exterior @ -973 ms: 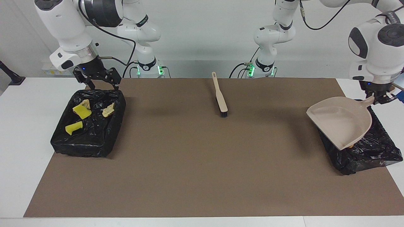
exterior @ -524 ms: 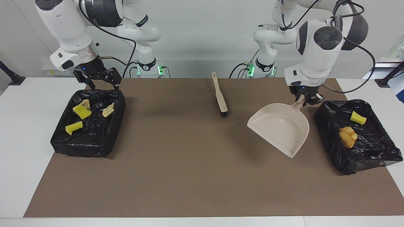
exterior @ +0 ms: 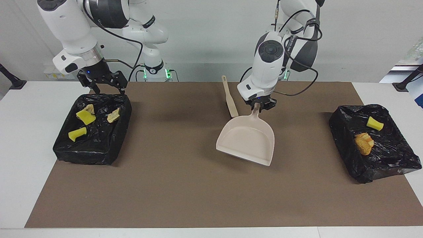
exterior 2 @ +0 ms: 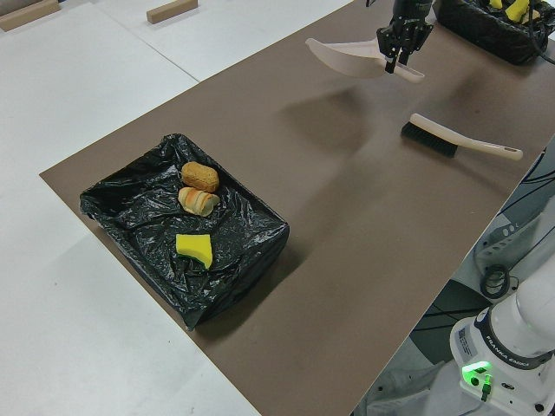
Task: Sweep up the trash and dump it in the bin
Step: 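Bring the empty dustpan back from the bag with the left gripper, then lower the dustpan onto the table beside the brush with the left gripper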
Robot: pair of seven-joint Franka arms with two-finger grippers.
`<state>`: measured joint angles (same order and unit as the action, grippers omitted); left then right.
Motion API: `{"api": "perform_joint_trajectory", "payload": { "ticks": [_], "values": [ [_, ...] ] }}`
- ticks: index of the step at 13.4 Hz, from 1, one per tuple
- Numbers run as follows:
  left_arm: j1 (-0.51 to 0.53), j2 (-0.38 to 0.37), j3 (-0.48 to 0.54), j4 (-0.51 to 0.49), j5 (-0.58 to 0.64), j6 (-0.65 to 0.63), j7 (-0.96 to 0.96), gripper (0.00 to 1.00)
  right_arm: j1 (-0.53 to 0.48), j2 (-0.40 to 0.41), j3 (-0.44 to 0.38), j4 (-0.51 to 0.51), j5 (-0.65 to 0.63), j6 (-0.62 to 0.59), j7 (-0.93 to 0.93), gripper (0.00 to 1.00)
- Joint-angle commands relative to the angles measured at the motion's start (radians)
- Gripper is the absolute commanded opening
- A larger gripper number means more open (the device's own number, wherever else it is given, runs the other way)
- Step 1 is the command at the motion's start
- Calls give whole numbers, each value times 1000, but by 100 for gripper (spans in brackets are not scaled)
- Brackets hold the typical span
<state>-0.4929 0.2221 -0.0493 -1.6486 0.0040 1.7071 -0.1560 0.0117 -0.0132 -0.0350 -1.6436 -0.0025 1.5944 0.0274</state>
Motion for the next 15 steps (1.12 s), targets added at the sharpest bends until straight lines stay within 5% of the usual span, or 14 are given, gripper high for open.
{"api": "perform_joint_trajectory", "payload": {
  "ticks": [1,4,8,15],
  "values": [
    [-22,77,22,88,-54,28,-103,0,2,-2,0,4,-2,9,13,100],
    [-45,132,20,99,-76,88,-152,0,2,-2,-2,4,-2,9,13,100],
    [25,132,25,95,-116,108,-143,0,2,-2,-2,4,-2,9,13,100],
    [-4,131,25,70,-113,134,-154,0,2,-2,-2,4,-2,9,13,100]
  ]
}}
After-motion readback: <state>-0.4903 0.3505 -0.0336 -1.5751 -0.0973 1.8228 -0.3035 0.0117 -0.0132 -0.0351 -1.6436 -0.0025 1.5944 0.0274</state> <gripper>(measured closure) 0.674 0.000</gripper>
